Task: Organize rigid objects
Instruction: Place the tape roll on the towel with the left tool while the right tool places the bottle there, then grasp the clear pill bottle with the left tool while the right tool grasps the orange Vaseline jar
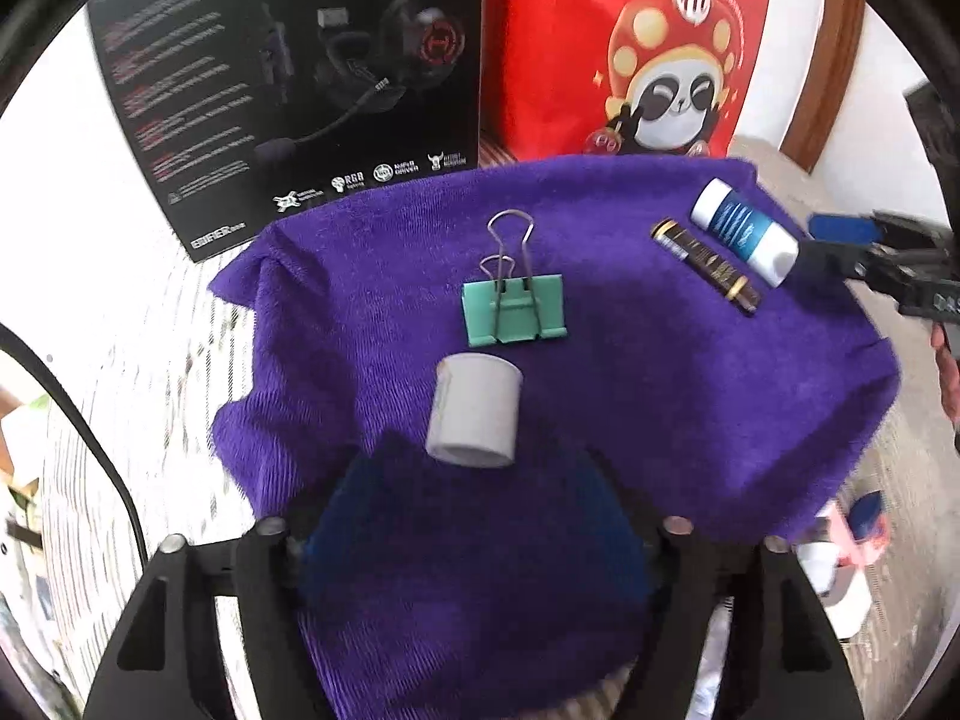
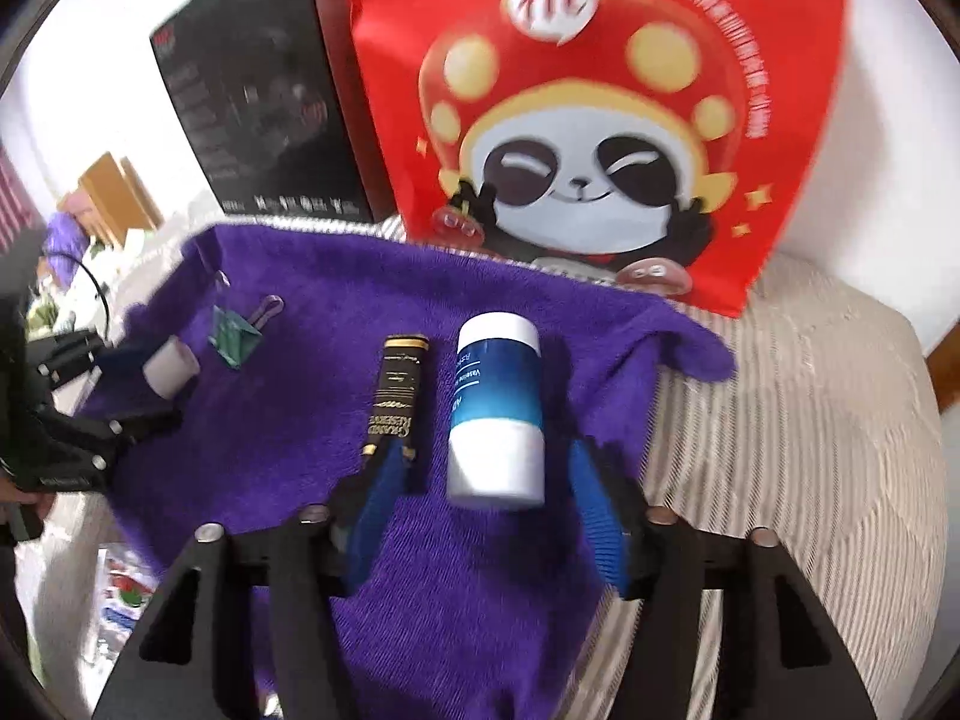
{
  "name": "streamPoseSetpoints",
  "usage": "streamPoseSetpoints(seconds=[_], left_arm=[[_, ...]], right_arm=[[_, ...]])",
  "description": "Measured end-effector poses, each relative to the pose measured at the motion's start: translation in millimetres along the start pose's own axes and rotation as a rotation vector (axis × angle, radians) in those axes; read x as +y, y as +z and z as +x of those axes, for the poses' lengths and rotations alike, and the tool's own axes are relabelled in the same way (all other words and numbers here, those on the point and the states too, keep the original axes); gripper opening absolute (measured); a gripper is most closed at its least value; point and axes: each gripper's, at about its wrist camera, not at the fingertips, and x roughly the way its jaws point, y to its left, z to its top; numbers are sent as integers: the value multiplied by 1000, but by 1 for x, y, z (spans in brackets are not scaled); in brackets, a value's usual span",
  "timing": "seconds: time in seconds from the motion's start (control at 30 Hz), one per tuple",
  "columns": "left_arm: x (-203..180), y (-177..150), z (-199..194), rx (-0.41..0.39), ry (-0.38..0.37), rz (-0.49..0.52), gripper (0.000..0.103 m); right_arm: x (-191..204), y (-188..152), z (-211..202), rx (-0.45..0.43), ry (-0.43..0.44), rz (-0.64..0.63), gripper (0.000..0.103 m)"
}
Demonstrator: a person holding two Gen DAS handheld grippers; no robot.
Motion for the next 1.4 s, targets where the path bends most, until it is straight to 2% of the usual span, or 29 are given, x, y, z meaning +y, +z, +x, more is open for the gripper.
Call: streamPoseSetpoints(seconds=[0.03,0.13,0.2,0.33,0.43,0.53,0.67,0.83,0.97,1.1,1.3,1.4], left_arm=[[-1,-2,-5,-13,1,-8,83],[-5,-9,-26,-44,7,-43,91],[-7,-14,-38,-57,-4,-73,101],[-16,-31,-59,-63,-27,-185,103],[-22,-52,-70,-64,-41,-261,103],[-37,-71,-72,-45,13,-274,103],[-58,-88,-66,-18,22,-265,103],[-75,-100,-46,28,93,-240,102],[-77,-109,-39,38,127,-219,102],[-73,-114,-43,35,192,-206,102],[-75,-104,-35,19,156,-200,101],[-80,-101,-31,2,135,-191,92]], right_arm=[[0,-4,-10,-13,3,16,72],[2,-15,-36,-34,-6,55,88],[9,-21,-46,-39,-10,67,90],[11,-43,-68,-25,-13,127,103],[15,-63,-81,-10,-36,155,103],[20,-84,-94,-8,-25,178,103],[24,-114,-109,5,-4,216,103],[29,-148,-120,29,10,239,103],[34,-168,-127,49,13,233,103],[36,-181,-131,54,32,236,103],[38,-187,-126,65,56,247,103],[39,-188,-123,71,64,246,103]])
